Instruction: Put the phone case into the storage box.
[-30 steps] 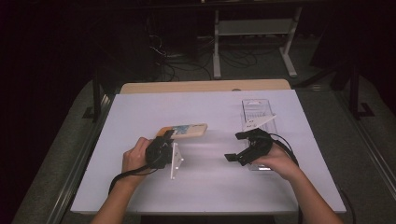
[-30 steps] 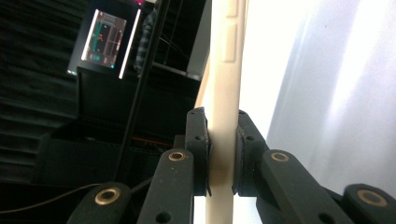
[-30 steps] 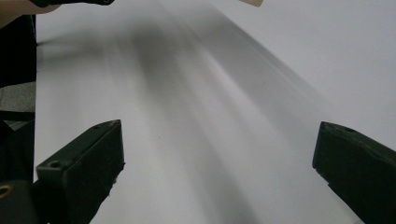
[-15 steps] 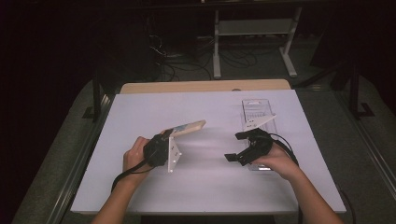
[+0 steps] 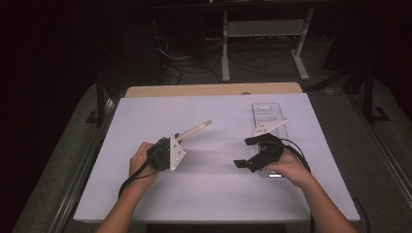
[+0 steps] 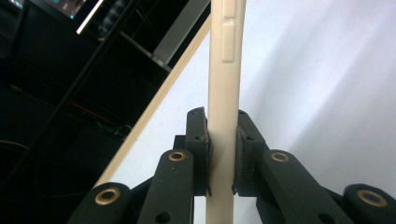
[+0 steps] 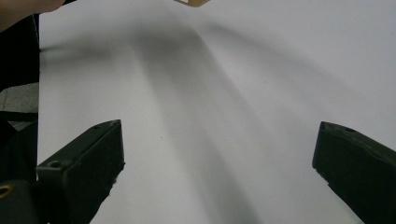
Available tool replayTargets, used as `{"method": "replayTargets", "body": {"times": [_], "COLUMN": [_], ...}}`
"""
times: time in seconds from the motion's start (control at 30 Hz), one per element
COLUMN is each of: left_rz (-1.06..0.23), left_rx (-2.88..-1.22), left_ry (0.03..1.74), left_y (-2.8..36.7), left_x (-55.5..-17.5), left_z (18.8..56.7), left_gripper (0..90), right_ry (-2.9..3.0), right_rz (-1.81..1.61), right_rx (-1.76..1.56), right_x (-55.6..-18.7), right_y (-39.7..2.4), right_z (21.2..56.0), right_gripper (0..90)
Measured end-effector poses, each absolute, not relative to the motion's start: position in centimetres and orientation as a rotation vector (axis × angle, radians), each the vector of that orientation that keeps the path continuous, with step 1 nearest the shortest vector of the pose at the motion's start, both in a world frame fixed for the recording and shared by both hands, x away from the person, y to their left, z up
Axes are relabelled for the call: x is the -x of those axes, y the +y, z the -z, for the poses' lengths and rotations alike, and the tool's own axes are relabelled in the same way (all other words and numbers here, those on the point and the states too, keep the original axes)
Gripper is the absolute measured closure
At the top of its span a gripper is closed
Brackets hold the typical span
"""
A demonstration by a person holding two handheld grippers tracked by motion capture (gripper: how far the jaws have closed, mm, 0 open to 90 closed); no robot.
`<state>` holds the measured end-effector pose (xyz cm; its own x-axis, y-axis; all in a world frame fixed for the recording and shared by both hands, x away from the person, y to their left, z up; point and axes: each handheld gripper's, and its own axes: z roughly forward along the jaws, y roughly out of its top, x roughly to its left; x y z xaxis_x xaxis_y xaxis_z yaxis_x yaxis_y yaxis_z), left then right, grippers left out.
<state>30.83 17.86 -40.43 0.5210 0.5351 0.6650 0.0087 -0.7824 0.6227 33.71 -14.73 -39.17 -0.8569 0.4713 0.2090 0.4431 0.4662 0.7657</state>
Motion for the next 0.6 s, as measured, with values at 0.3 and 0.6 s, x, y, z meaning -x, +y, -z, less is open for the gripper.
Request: {"method": "replayTargets", "body": {"times": [0.3,0.6], "left_rz": [-1.129,-1.000], "left_rx": [-2.163,-2.089], "left_ry": [0.532,0.652], "left_y": [18.14,18.72], "left_x": [-31.18,-31.70], "left_z": [40.15,39.62], "left_gripper": [79.1,79.1], "right_ry": [2.663,2.661], "right_rz": [-1.376,-1.376], "right_rx": [-0.832,-0.838], "right_x": [-33.72,-33.74], "right_y": [-14.74,-14.72], "right_z": [39.17,39.17], "right_gripper": [1.6,1.6]}}
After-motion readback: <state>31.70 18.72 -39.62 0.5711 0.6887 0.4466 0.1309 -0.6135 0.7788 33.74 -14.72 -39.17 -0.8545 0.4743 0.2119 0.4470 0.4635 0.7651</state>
